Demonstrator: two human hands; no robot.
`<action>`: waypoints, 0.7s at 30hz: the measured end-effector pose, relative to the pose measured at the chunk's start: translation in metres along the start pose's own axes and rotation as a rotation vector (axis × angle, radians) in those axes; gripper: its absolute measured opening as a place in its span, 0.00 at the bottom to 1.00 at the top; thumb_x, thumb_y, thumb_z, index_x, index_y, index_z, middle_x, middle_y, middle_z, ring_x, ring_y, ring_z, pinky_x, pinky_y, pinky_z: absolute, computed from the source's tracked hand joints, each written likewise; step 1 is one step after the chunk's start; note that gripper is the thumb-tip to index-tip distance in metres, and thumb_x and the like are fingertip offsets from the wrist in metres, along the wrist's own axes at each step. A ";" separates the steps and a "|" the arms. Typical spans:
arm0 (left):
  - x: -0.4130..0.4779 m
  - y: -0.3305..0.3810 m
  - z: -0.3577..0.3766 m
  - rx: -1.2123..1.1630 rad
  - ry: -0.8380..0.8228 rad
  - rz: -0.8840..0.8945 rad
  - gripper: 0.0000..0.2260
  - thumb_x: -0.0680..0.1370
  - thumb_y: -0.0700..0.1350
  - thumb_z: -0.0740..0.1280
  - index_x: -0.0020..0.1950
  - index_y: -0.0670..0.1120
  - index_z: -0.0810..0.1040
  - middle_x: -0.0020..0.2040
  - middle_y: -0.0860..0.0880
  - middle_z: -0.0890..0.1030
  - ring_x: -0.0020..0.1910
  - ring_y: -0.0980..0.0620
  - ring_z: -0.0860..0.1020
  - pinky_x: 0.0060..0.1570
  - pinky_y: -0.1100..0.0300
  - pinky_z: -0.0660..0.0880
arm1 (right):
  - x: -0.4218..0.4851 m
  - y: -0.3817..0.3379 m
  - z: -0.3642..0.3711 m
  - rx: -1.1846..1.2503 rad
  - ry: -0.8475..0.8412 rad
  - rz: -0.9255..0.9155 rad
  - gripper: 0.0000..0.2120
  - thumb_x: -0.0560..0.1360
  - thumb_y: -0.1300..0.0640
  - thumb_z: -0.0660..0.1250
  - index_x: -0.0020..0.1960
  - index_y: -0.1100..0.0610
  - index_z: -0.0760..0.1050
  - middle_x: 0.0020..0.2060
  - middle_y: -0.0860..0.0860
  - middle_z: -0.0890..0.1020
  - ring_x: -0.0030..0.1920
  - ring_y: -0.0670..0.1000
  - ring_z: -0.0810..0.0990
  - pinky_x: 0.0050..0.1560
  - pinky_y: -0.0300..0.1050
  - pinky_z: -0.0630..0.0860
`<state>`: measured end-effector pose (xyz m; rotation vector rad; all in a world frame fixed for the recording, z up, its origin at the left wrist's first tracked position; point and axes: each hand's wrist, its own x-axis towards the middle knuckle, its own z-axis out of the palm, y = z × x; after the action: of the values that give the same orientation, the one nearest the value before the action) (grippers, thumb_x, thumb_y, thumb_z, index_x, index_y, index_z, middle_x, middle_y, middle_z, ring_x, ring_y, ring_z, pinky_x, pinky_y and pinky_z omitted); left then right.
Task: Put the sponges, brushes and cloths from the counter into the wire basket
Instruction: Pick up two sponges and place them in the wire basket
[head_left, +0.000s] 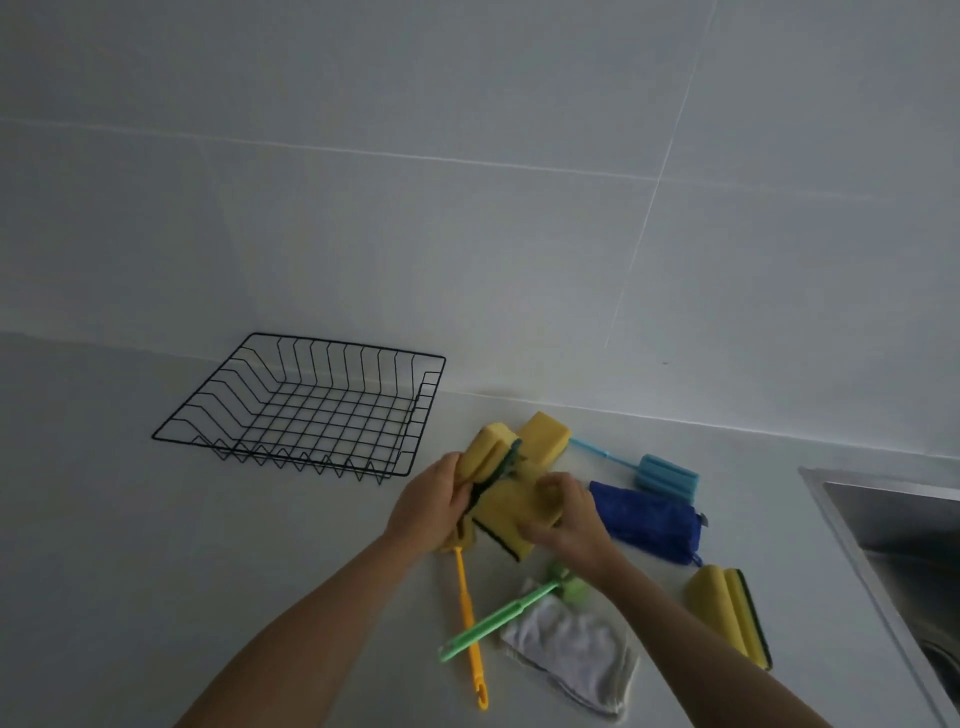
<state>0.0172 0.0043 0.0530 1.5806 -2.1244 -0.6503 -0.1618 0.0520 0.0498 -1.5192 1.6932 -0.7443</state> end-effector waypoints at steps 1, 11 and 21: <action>-0.003 0.000 -0.002 -0.036 0.017 -0.025 0.14 0.79 0.43 0.60 0.63 0.41 0.69 0.54 0.41 0.79 0.51 0.43 0.77 0.49 0.51 0.75 | 0.002 0.001 -0.002 0.086 -0.008 0.026 0.28 0.60 0.48 0.69 0.58 0.52 0.66 0.58 0.53 0.69 0.61 0.54 0.69 0.59 0.47 0.70; -0.019 -0.005 -0.029 -0.308 0.145 -0.212 0.15 0.80 0.42 0.59 0.65 0.40 0.67 0.47 0.45 0.76 0.42 0.54 0.73 0.36 0.69 0.69 | 0.039 -0.006 -0.016 0.736 -0.089 0.506 0.27 0.72 0.43 0.62 0.64 0.59 0.67 0.50 0.56 0.74 0.49 0.57 0.75 0.41 0.48 0.77; 0.002 -0.042 -0.075 -0.494 0.062 -0.245 0.19 0.80 0.43 0.58 0.70 0.48 0.58 0.58 0.39 0.77 0.55 0.42 0.78 0.57 0.46 0.76 | 0.076 -0.063 0.031 0.636 -0.242 0.452 0.36 0.73 0.31 0.48 0.67 0.56 0.67 0.63 0.59 0.72 0.53 0.60 0.76 0.42 0.48 0.76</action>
<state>0.0928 -0.0171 0.0888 1.5545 -1.5721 -1.0917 -0.1036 -0.0304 0.0729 -0.7209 1.3625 -0.7231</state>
